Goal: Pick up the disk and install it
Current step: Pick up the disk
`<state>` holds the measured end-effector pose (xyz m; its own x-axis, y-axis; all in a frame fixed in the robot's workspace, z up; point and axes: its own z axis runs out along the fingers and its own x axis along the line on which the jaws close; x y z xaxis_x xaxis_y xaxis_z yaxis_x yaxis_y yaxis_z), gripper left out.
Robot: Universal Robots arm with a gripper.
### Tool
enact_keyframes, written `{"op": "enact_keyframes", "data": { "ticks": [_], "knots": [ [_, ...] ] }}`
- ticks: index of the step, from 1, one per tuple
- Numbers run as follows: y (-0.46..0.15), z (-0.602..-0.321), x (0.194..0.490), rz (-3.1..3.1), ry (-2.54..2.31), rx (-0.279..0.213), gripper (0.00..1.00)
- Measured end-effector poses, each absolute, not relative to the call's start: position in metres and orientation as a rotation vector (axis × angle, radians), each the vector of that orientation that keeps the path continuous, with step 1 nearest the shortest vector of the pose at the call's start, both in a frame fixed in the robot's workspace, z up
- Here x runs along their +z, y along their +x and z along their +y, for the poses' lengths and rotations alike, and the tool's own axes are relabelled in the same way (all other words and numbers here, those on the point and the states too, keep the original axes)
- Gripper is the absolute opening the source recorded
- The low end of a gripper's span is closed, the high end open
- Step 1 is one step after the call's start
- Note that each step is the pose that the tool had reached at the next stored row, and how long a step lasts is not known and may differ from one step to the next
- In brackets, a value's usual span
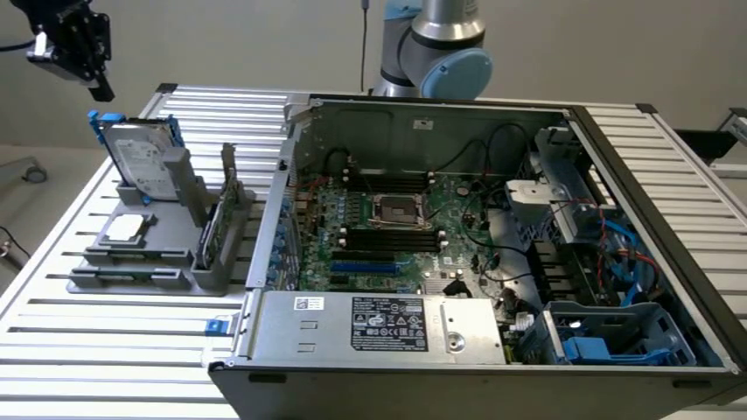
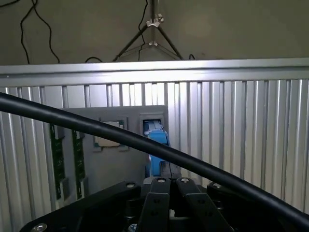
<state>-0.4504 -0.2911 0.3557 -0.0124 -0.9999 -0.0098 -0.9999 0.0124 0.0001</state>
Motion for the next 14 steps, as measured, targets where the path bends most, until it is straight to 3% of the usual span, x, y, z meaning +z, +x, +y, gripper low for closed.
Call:
{"op": "enact_keyframes", "data": {
  "ticks": [5,8,9,11,14],
  "knots": [
    [-0.4503,-0.2911,0.3556,2.131,-2.295,-0.001,0.11],
    [-0.4502,-0.2911,0.3555,2.083,-2.339,-0.003,0.24],
    [-0.4499,-0.2910,0.3556,2.071,-2.350,-0.004,0.24],
    [-0.4493,-0.2910,0.3555,2.053,-2.367,-0.005,0.36],
    [-0.4489,-0.2911,0.3546,2.049,-2.377,-0.012,0.42]
  ]
}}
